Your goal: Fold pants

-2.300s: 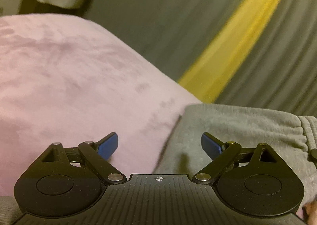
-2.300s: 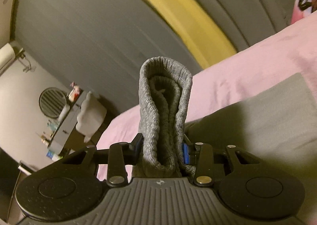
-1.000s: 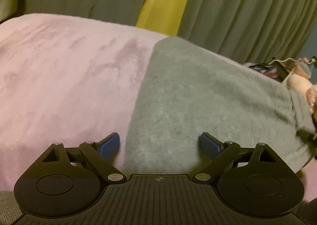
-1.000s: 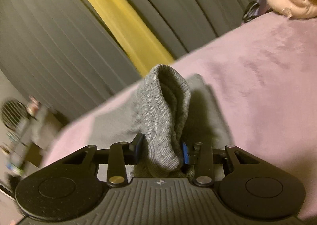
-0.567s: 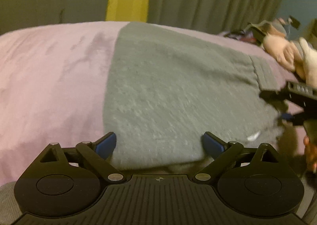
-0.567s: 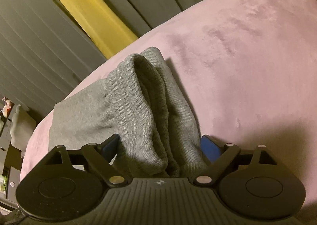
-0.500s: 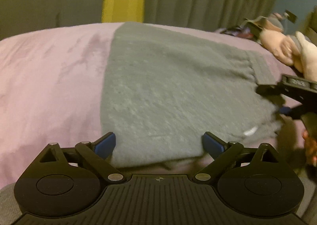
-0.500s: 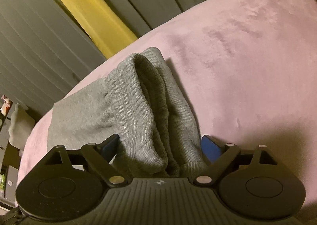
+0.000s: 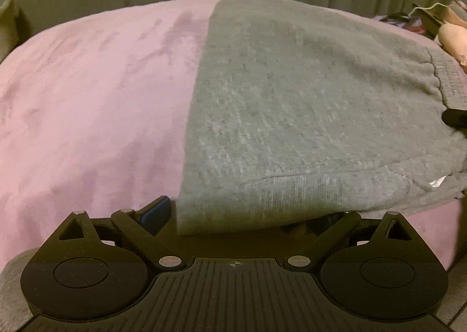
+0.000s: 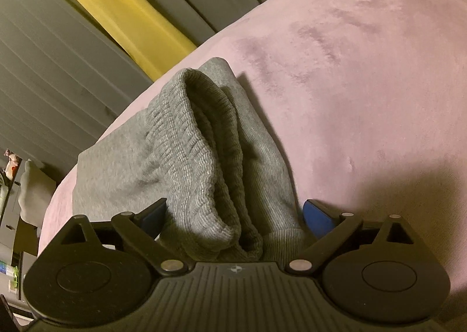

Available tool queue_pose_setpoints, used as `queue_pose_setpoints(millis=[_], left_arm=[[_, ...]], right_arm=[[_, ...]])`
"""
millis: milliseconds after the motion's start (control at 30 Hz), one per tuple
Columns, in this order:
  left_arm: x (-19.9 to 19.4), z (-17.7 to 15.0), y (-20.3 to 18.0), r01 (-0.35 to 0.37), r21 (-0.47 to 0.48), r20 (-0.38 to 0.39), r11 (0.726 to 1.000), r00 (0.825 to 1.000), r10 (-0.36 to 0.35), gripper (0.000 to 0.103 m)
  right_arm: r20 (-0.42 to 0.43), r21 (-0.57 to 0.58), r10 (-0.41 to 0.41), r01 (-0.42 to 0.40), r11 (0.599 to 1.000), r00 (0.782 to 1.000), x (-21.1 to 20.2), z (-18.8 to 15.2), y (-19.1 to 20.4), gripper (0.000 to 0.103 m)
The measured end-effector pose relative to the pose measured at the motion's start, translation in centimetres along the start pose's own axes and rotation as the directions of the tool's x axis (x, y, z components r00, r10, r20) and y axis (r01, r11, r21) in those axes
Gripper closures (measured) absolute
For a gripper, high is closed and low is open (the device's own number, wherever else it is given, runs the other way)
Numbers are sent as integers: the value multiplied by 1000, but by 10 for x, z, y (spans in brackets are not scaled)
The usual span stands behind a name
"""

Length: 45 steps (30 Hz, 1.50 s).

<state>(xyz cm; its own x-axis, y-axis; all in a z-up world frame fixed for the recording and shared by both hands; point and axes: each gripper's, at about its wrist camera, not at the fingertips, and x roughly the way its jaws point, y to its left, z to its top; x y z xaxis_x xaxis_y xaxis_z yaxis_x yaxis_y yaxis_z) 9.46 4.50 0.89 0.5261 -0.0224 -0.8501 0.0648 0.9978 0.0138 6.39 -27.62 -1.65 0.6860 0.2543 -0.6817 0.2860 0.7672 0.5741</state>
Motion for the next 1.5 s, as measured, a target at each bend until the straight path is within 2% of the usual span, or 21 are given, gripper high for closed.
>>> queue_pose_setpoints(millis=[200,267,300,367,433,533,767,967,1033,1167,1300,1367,1433,1500], left_arm=[[-7,1,13,-24,-61,28,998,999,26,4],[-10,1,13,-48,-66,43,997,998,51,5],[-12,1,12,-66,-68,54,995,996,70,9],[-13,1,16,-112,-86,67,990,991,117,10],[-10,3,24,-121,-126,46,985,991,127,14],[-3,4,36,-79,-183,0,980,997,80,14],[-7,1,42,-44,-202,-3,978,999,45,14],[-24,-1,48,68,-226,40,972,997,-61,14],[-29,0,54,111,-248,61,962,993,-99,14],[-38,4,64,183,-297,127,937,980,-152,14],[-55,9,72,252,-316,269,915,948,-168,8],[-53,13,74,272,-301,293,914,938,-183,7],[-38,18,71,286,-279,246,917,944,-219,7],[-12,25,66,295,-262,159,919,952,-260,7]], right_arm=[[13,-30,9,-9,1000,1000,-3,-2,2,6],[23,-76,25,-24,997,999,-6,-5,7,8],[30,-107,26,-22,994,999,-7,-6,11,9],[44,-171,14,-6,985,999,-8,-10,20,15],[56,-209,-3,14,978,998,-9,-12,25,25],[70,-239,-15,31,971,997,-11,-14,30,28],[63,-230,-29,43,972,998,-10,-12,29,25],[34,-179,-50,55,982,998,-4,-8,22,9],[11,-141,-50,51,989,999,0,-5,16,5],[-34,-71,-24,22,997,999,6,-1,7,4],[-47,-58,-17,14,998,999,8,-1,4,4],[-51,-54,-14,12,998,999,8,-1,4,4],[-61,-37,-4,2,999,998,10,0,2,4],[-76,-16,10,-11,1000,997,12,4,-1,4]])
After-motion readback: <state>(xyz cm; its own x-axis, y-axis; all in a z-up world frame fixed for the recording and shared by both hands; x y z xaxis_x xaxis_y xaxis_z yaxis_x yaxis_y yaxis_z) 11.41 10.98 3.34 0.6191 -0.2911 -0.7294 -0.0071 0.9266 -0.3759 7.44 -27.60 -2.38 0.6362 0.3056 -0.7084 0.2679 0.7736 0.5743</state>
